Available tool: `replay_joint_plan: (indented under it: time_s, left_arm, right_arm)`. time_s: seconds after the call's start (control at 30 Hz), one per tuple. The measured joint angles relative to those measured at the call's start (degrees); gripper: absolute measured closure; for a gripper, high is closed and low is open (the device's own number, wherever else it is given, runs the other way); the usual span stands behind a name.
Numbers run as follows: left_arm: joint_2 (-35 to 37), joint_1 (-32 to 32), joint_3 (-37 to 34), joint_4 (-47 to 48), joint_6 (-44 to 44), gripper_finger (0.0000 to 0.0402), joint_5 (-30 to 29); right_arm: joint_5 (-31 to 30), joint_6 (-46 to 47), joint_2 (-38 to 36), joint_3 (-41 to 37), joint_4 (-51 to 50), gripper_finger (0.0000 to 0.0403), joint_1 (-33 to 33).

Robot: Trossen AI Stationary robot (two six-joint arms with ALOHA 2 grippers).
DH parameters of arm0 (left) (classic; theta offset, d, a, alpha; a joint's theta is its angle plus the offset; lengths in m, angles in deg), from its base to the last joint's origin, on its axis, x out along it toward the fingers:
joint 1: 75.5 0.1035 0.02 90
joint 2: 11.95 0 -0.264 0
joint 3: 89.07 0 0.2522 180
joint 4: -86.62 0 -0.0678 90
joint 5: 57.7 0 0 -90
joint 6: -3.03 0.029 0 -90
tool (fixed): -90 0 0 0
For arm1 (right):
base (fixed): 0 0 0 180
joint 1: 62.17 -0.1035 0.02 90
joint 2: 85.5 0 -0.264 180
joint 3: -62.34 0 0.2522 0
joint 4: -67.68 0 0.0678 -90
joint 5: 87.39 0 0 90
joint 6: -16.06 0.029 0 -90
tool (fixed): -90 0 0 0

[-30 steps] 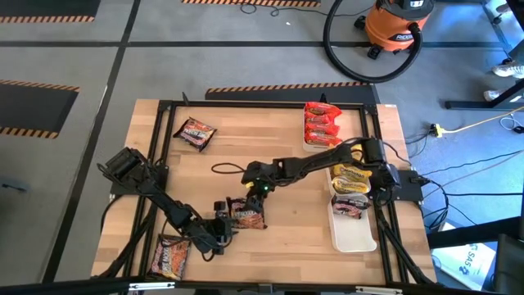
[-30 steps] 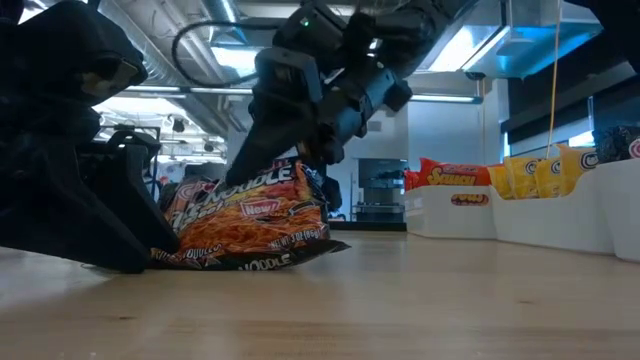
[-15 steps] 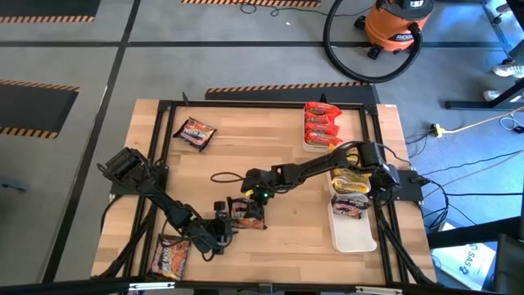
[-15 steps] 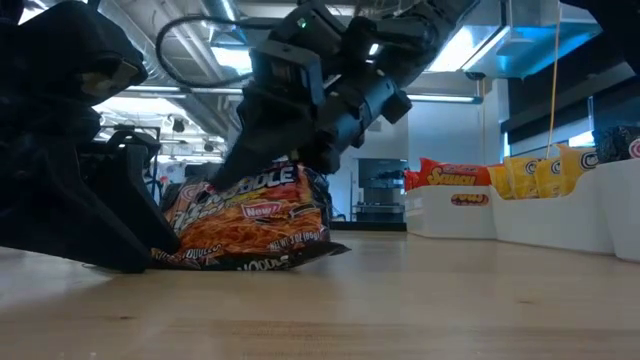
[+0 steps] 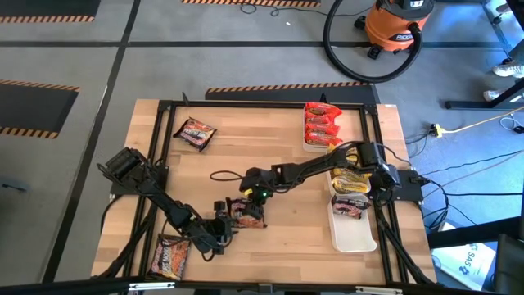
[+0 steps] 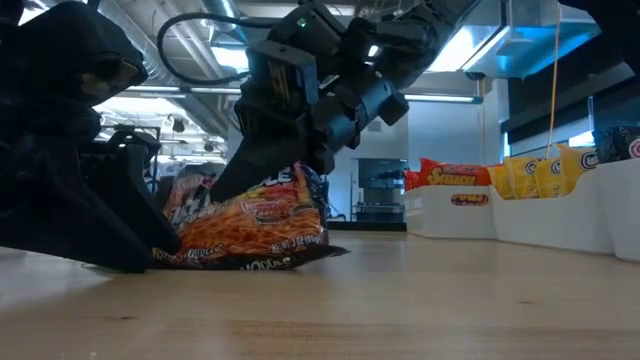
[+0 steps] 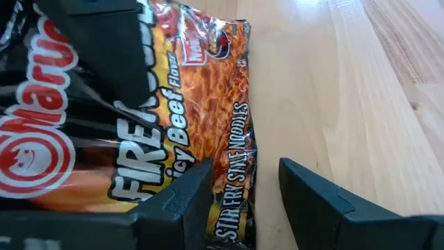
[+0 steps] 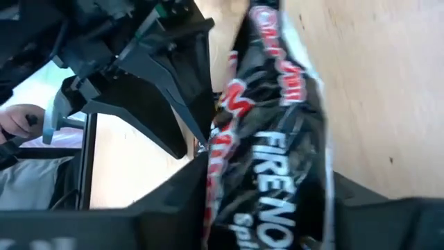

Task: Sort Maruchan noodles
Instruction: Put the black noodle pack into the bottom white bin

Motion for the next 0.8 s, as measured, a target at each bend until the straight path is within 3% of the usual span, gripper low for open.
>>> replay_joint_plan:
  time_s: [0.2,0.43,0.53,0.8]
  left_arm:
    - [1.1,-0.6,0.0,1.1,0.4,0.0241,0.0]
    - [5.9,-3.3,-0.1,2.7,1.0,0.0241,-1.9]
    - [7.7,-4.6,-0.1,2.5,1.3,0.0241,-2.9]
    - [8.6,-6.0,0.0,1.7,1.3,0.0241,-2.4]
  right_arm:
    - [0.2,-2.4,-0.1,0.0,0.8,0.0304,0.1]
    - [1.4,-7.1,-4.0,-0.1,-2.0,0.0313,-1.0]
    - [0.7,-10.6,-9.2,0.0,-8.7,0.0312,-2.3]
    - [-9.4,-16.1,-22.6,0.0,-28.2,0.0313,-8.4]
